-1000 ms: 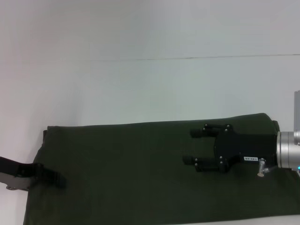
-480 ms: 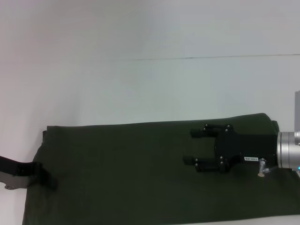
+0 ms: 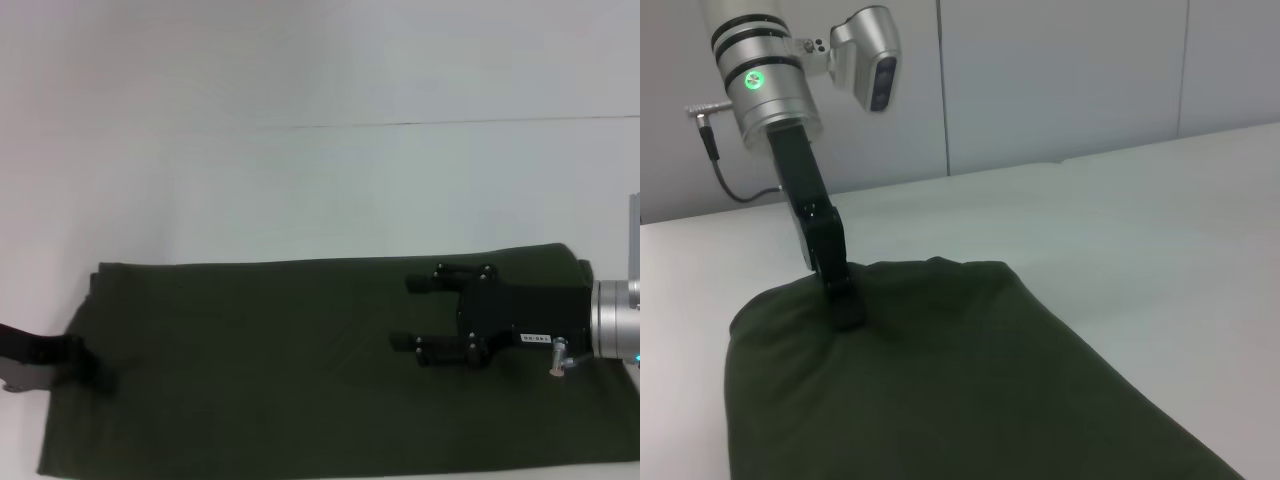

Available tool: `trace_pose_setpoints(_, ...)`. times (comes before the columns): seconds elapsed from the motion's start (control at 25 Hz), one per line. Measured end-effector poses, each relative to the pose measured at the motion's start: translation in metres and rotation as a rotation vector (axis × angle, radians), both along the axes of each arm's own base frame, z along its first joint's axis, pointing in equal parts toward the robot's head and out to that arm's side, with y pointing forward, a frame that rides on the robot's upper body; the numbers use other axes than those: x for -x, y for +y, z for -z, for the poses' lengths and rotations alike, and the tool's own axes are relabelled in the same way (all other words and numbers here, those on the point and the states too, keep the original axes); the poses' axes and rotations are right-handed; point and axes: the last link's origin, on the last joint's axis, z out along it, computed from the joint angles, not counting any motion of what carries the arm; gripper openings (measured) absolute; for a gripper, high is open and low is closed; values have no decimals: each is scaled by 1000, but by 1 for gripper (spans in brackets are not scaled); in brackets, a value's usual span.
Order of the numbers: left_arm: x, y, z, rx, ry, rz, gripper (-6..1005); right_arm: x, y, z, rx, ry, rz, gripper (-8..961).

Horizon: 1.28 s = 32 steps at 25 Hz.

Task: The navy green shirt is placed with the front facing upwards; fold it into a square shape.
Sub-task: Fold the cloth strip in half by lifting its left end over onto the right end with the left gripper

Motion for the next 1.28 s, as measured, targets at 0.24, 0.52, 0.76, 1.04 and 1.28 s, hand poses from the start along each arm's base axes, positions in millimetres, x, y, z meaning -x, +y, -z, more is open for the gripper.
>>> trace_pose_setpoints(0.24, 7, 7, -27, -39, 81, -5, 94, 2, -1, -1, 5, 16, -5, 808)
trace_pose_setpoints(0.52, 15, 12, -67, -100, 170, -22, 94, 3, -1, -2, 2, 26, -5, 809)
trace_pose_setpoints(0.76, 6, 12, -81, -102, 152, -10, 94, 5, 2, -4, -22, 42, -7, 808)
trace_pose_setpoints(1.04, -38, 14, -82, -66, -62, 88, 93, 3, 3, -4, -37, 34, -8, 808)
trace_pose_setpoints(1.28, -89, 22, -71, -16, -228, 208, 93, -4, 4, -3, -70, 13, 10, 808)
